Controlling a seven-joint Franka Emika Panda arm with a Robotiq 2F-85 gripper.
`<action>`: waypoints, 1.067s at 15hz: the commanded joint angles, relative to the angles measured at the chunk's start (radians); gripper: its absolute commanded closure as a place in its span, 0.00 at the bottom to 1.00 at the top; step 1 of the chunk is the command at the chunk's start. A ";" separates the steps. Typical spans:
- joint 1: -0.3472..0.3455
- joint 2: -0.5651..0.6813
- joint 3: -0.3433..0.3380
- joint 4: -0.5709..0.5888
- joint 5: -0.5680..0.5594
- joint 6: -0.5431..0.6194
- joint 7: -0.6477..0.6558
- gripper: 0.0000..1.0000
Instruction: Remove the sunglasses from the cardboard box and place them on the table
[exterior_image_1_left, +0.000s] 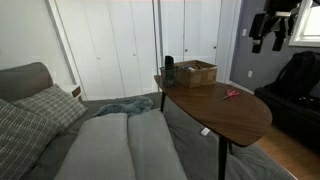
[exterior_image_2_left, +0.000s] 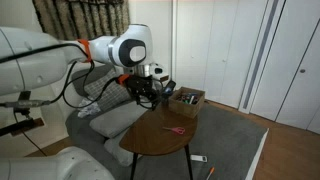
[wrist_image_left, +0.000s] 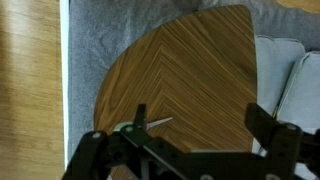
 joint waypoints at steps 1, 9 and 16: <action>0.001 0.000 -0.001 0.003 -0.001 -0.001 0.000 0.00; -0.012 0.314 -0.110 0.230 -0.025 0.412 -0.143 0.00; 0.021 0.715 -0.146 0.620 0.049 0.251 -0.459 0.00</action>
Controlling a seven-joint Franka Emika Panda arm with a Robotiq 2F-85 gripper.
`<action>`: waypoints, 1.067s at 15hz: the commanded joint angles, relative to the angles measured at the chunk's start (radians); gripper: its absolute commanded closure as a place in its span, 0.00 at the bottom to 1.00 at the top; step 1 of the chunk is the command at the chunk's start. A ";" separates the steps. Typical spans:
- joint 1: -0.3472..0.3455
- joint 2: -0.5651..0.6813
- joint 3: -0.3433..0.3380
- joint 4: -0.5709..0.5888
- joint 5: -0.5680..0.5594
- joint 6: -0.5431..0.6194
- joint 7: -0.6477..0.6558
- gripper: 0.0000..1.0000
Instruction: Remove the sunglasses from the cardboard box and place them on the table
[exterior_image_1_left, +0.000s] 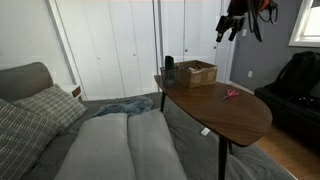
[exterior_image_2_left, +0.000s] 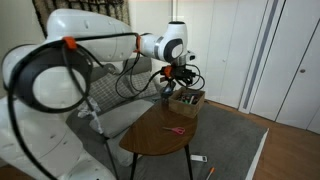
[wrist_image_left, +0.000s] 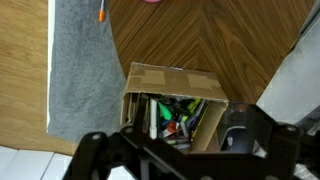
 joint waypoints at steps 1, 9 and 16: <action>-0.016 0.222 0.000 0.251 -0.013 -0.150 -0.154 0.00; -0.084 0.383 0.033 0.417 -0.021 -0.172 -0.164 0.00; -0.078 0.579 0.093 0.488 -0.065 -0.145 -0.296 0.00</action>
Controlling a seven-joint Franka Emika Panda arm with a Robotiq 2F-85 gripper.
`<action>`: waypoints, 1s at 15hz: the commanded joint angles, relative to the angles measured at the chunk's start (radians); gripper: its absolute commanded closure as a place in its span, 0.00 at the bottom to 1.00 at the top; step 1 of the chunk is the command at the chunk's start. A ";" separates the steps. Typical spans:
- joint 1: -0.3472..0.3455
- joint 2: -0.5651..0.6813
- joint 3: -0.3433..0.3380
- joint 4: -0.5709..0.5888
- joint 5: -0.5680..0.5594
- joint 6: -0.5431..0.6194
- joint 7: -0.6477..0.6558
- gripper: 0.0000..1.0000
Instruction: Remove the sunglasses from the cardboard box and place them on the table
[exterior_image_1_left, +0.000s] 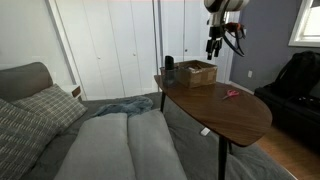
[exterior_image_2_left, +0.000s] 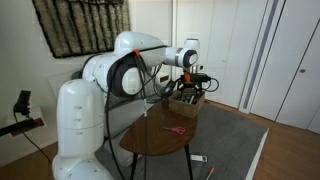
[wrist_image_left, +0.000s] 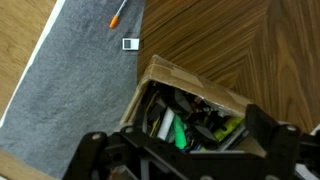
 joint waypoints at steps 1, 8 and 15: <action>-0.011 0.133 0.053 0.088 -0.008 0.013 -0.026 0.00; -0.035 0.146 0.105 0.226 0.031 -0.169 -0.042 0.00; -0.067 0.206 0.102 0.279 0.038 -0.123 -0.116 0.00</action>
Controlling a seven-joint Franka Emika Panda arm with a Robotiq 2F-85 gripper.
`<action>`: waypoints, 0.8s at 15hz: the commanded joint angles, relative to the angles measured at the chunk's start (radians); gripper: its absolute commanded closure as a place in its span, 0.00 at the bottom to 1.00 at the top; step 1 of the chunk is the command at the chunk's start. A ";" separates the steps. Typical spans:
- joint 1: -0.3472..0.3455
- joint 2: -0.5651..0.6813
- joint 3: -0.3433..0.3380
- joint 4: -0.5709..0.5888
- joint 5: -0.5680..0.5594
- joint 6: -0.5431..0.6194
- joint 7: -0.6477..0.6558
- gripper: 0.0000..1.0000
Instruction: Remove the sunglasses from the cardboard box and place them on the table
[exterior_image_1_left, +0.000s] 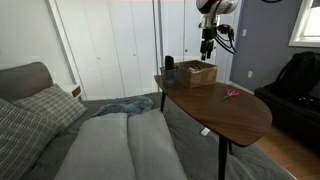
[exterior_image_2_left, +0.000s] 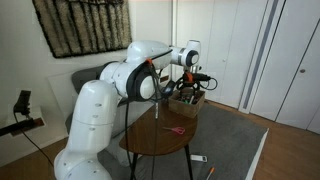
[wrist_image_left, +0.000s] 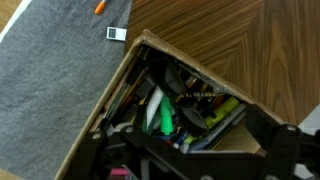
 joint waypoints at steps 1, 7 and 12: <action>-0.011 0.047 0.018 0.036 0.019 0.031 -0.014 0.00; 0.018 0.084 0.039 0.004 -0.001 0.187 0.021 0.00; 0.038 0.077 0.048 -0.065 -0.026 0.222 0.016 0.01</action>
